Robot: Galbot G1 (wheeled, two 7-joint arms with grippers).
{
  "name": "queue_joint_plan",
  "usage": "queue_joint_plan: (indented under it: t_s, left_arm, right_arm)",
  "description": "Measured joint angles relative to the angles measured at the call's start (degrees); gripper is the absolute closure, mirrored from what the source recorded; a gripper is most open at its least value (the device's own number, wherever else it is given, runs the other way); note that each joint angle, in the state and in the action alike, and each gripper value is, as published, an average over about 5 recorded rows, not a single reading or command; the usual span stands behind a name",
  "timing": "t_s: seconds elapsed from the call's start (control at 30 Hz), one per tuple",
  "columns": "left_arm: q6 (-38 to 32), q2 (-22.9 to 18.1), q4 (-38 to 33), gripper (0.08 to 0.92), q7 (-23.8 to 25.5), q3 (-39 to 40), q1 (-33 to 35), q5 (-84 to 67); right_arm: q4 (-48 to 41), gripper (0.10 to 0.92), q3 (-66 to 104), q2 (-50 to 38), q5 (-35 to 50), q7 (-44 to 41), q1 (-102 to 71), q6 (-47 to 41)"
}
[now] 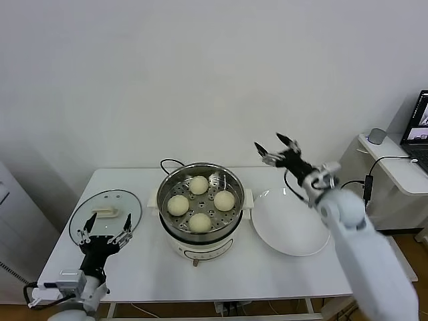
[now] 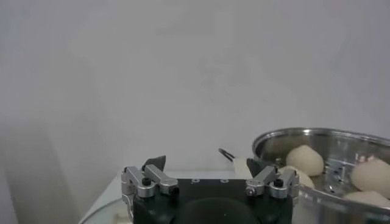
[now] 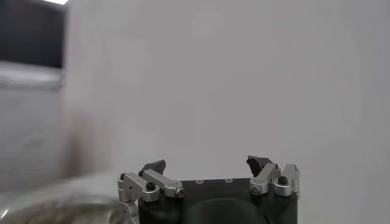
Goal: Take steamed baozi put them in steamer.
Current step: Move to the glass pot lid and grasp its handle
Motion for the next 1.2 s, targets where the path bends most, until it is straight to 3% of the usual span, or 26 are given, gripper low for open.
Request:
queue_joint_plan:
  t_s: [0.17, 0.33, 0.77, 1.2]
  left_arm:
    - [-3.1, 0.0, 3.5, 0.177, 0.4, -1.6, -2.9, 10.8]
    - [-7.3, 1.0, 8.6, 0.177, -2.3, -2.1, -5.9, 25.6]
    - [-16.8, 18.9, 26.2, 0.177, -9.5, -0.3, -12.9, 52.8]
    - [-23.9, 25.5, 41.9, 0.177, -11.3, 3.0, -20.1, 61.2]
  right_arm:
    - [1.9, 0.203, 5.8, 4.8, 0.1, 3.7, -9.9, 2.9]
    - [2.7, 0.203, 8.9, 7.3, 0.0, 5.4, -16.8, 4.8]
    - [3.4, 0.203, 12.5, 10.5, -0.5, 7.1, -25.1, 6.5]
    - [3.1, 0.203, 13.1, 11.7, -1.6, 8.5, -26.9, 6.3]
